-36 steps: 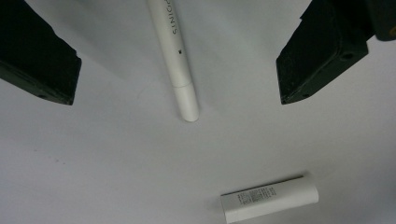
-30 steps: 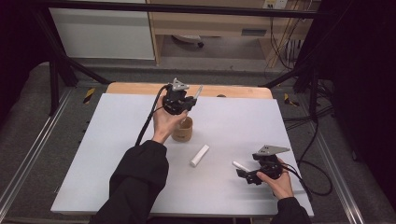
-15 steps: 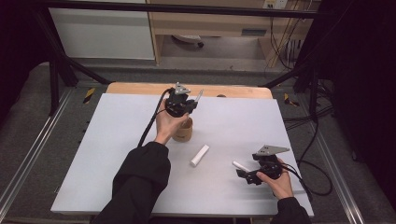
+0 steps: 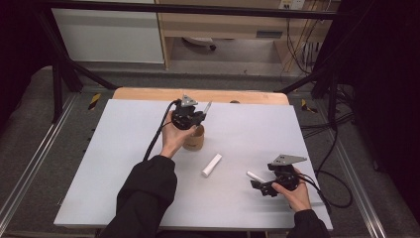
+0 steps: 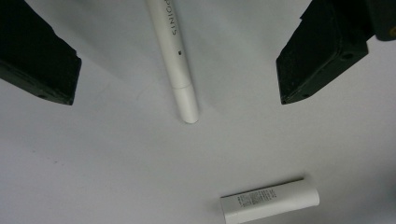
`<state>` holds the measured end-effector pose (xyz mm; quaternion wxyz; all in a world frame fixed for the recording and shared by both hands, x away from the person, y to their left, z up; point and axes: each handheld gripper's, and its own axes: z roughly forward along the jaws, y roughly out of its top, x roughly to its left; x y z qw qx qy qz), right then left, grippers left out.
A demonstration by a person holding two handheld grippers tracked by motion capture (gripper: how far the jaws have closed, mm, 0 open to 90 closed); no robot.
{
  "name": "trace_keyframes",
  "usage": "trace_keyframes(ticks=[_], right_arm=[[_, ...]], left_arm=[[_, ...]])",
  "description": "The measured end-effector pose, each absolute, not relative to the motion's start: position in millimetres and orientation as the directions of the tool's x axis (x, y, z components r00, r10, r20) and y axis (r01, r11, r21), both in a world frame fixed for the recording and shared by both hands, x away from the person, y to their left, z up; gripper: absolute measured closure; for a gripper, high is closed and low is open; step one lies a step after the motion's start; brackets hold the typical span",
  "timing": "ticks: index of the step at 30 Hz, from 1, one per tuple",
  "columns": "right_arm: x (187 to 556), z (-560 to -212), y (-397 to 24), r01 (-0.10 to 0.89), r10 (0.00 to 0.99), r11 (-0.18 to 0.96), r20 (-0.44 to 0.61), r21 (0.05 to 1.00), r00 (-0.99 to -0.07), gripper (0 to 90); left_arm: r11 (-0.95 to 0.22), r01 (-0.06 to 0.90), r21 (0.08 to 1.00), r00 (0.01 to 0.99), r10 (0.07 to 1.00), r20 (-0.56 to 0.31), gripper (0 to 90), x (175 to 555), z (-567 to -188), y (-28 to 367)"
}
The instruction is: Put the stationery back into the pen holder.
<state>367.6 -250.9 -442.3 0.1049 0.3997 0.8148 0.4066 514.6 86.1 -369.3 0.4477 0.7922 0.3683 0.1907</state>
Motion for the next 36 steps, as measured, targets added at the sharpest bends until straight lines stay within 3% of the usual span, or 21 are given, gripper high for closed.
trace_keyframes(ticks=[23,36], right_arm=[[367,-443,-251,0.564,0.736,0.353,0.151,0.746,-0.660,0.7],[367,-442,-251,0.562,0.736,0.352,0.149,0.749,-0.660,0.7]], left_arm=[[-0.388,0.443,0.808,0.679,0.733,-0.020,79.1,509,-385,95],[-0.414,0.427,0.804,0.680,0.733,0.017,53.9,490,-357,112]])
